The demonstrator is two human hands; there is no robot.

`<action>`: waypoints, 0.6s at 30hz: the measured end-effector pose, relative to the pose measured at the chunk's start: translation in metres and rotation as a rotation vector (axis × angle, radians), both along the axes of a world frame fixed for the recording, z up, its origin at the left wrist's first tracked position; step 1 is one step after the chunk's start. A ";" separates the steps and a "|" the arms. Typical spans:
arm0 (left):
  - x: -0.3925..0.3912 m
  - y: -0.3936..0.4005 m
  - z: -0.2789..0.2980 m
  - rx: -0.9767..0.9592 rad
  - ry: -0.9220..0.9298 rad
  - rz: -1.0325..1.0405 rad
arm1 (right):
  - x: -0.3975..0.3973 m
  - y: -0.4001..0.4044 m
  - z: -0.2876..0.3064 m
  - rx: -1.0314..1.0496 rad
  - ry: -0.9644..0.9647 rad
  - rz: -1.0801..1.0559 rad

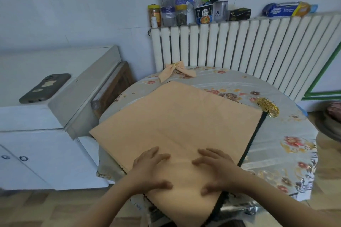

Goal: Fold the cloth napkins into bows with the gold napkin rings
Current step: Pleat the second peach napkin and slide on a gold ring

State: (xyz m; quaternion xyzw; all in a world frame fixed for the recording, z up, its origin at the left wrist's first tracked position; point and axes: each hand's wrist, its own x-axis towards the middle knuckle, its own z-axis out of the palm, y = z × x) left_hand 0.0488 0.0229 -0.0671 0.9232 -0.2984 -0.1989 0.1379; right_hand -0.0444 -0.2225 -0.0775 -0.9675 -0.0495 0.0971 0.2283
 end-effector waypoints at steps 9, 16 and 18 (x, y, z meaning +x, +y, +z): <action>-0.009 -0.005 -0.002 -0.120 -0.024 0.033 | 0.005 0.010 -0.009 0.038 -0.137 -0.150; -0.010 -0.013 0.003 -0.109 -0.041 0.049 | 0.010 0.014 -0.003 -0.026 -0.152 -0.087; -0.009 -0.013 0.004 -0.105 -0.021 0.030 | 0.013 0.014 0.000 -0.053 -0.120 -0.069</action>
